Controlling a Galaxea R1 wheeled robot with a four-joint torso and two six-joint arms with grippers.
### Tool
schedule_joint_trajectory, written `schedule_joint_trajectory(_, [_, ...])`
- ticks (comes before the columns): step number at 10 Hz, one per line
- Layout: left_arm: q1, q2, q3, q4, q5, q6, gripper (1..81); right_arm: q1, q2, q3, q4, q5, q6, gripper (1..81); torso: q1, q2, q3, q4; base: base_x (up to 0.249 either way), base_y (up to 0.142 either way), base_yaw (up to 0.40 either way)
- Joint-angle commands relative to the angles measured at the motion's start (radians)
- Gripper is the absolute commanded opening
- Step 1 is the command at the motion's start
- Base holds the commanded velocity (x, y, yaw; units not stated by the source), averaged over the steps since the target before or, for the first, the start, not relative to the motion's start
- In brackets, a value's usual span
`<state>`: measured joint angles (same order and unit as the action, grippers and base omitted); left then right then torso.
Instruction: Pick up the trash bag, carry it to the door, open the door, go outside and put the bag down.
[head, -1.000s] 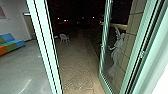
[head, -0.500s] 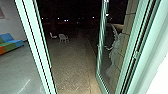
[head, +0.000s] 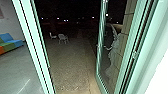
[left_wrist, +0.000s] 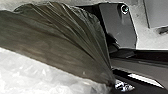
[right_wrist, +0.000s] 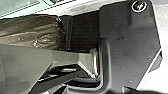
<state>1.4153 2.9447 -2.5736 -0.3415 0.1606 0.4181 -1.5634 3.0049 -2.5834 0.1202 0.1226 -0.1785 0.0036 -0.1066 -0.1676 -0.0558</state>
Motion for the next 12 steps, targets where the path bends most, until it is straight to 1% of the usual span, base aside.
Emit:
schedule_joint_trajectory(1, [-0.052,0.001,0.007,-0.005,0.074,0.005,1.0,0.032,0.008,0.013,-0.016,-0.06,-0.006,81.1,0.0,0.0,0.0,0.0,0.0,0.0,0.0])
schedule_joint_trajectory(8, [-0.057,-0.002,0.007,-0.008,0.073,0.002,1.0,0.029,0.005,0.013,-0.014,-0.058,-0.006,81.1,0.0,0.0,0.0,0.0,0.0,0.0,0.0])
schedule_joint_trajectory(12, [-0.055,-0.002,0.007,-0.01,0.074,0.002,1.0,0.027,0.007,0.013,-0.014,-0.058,-0.006,81.1,-0.002,-0.001,0.0,0.0,0.089,0.0,0.0])
